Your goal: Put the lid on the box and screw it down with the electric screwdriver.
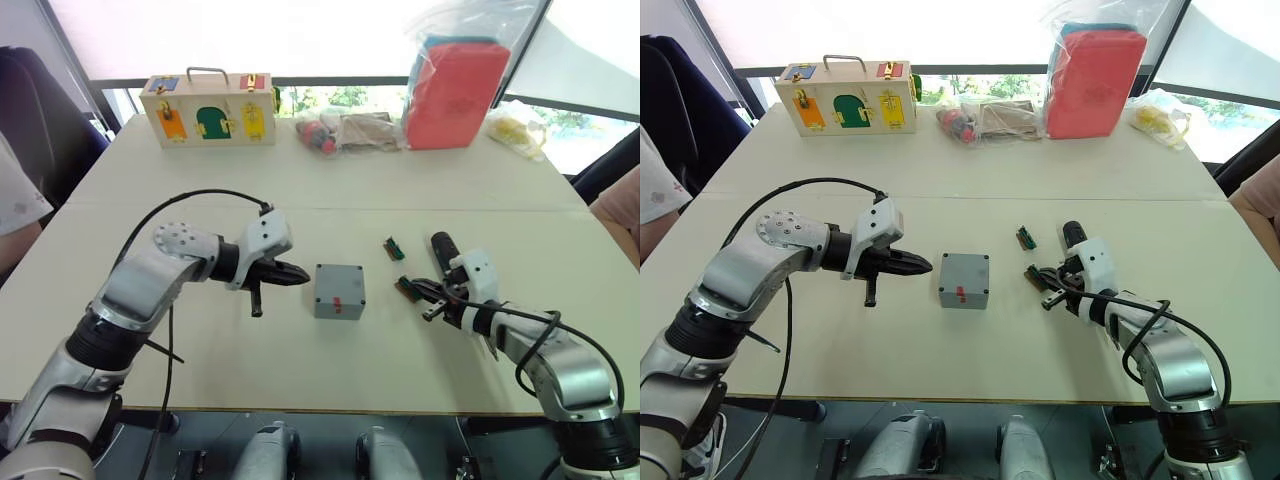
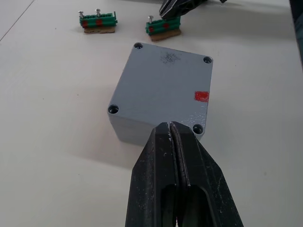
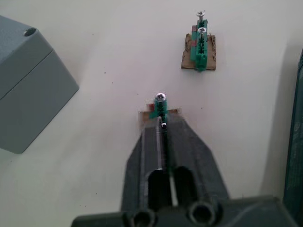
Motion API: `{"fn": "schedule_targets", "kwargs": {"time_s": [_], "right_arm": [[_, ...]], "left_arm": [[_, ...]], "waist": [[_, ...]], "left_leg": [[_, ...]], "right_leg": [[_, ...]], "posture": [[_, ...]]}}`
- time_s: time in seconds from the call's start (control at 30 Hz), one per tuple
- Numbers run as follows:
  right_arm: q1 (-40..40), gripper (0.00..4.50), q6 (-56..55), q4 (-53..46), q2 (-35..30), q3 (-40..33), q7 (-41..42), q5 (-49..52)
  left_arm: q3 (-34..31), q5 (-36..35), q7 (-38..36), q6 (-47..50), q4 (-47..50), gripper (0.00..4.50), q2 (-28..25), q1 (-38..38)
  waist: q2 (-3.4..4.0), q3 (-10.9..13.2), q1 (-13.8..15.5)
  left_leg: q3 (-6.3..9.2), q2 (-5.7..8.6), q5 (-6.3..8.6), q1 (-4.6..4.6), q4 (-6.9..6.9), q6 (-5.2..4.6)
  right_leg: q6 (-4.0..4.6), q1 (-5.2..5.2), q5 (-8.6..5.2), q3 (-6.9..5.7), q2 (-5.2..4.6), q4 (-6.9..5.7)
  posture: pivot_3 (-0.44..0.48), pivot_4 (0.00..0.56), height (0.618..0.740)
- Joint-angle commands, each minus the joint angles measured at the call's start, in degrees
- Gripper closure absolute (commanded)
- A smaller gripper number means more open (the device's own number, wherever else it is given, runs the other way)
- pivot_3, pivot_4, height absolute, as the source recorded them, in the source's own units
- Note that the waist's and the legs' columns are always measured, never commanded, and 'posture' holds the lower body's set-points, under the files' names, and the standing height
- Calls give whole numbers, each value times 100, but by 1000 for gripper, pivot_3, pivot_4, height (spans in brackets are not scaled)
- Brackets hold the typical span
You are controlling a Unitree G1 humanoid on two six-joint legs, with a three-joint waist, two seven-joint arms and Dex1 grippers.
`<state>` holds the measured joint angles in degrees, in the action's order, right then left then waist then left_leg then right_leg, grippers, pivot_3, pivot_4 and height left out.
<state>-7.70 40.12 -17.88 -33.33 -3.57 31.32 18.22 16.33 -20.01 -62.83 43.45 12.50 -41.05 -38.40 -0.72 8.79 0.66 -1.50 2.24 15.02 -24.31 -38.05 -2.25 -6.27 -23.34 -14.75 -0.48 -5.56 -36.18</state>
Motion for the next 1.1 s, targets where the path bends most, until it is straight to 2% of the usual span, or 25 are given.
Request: {"fn": "schedule_targets", "kwargs": {"time_s": [0.03, 0.67, 0.9, 1.1], "right_arm": [[-84, 4441, -107, -42, 13, -24, 3, -16], [-231, 4441, 49, -678, -135, -527, 24, 381], [-719, 4441, 154, -889, 27, -177, 182, 665], [-1219, 4441, -28, -459, 277, 393, 254, 477]], "left_arm": [[-162, -24, 27, -8, 99, 4500, -45, -72], [-300, -34, 76, -202, -288, 4500, -14, 64], [-436, -129, -21, -252, -263, 4500, -104, 220], [-580, -248, 38, -88, -8, 4500, -210, 413]], "waist": [[0, 0, 3], [0, 0, 0], [0, 0, -8], [1, 1, -5]], "left_leg": [[0, 0, 0, 0, 0, 0], [0, 0, 0, 0, -1, 0], [0, 0, 0, 1, -2, 0], [0, -3, 0, 0, -1, 0]], "right_leg": [[0, 0, 0, 0, 0, 0], [0, 0, 0, 0, 1, -2], [-1, -1, 0, 0, 0, -2], [0, -3, 0, 0, 0, -4]], "posture": [[0, 150, 740], [0, 150, 740], [0, 150, 740], [0, 150, 740]]}}
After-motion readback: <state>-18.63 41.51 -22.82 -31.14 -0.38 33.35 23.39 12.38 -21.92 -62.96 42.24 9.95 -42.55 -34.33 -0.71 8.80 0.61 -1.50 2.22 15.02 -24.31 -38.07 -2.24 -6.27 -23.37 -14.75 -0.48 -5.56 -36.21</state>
